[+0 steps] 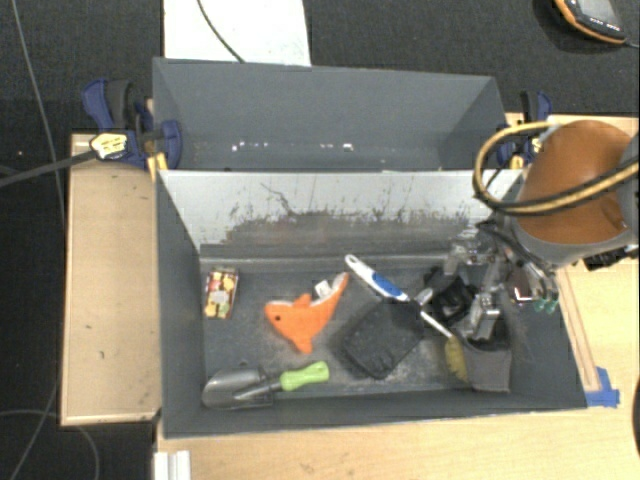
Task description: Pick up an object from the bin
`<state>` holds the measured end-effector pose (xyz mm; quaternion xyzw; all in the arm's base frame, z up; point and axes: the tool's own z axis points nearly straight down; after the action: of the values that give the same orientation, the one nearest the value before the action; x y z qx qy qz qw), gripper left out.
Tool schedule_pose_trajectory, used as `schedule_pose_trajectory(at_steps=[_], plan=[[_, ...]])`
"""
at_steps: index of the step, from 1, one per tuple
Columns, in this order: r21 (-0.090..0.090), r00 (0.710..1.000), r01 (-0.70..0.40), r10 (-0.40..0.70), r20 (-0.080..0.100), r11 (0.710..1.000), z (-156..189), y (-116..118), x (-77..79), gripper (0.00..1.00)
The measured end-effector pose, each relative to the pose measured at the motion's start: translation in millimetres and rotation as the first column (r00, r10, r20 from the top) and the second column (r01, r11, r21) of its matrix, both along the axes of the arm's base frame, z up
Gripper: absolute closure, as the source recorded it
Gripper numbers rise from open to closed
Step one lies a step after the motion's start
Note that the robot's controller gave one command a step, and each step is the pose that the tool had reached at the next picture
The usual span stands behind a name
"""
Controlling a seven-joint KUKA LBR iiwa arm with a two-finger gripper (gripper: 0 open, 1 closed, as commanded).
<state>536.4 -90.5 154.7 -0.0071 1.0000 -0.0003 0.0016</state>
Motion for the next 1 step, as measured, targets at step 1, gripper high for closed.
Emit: schedule_pose_trajectory(at_steps=[1], plan=[[0.000, 0.999, 0.033, -0.033, 0.011, 0.999, -81.3, -2.4, -6.5, 0.00]])
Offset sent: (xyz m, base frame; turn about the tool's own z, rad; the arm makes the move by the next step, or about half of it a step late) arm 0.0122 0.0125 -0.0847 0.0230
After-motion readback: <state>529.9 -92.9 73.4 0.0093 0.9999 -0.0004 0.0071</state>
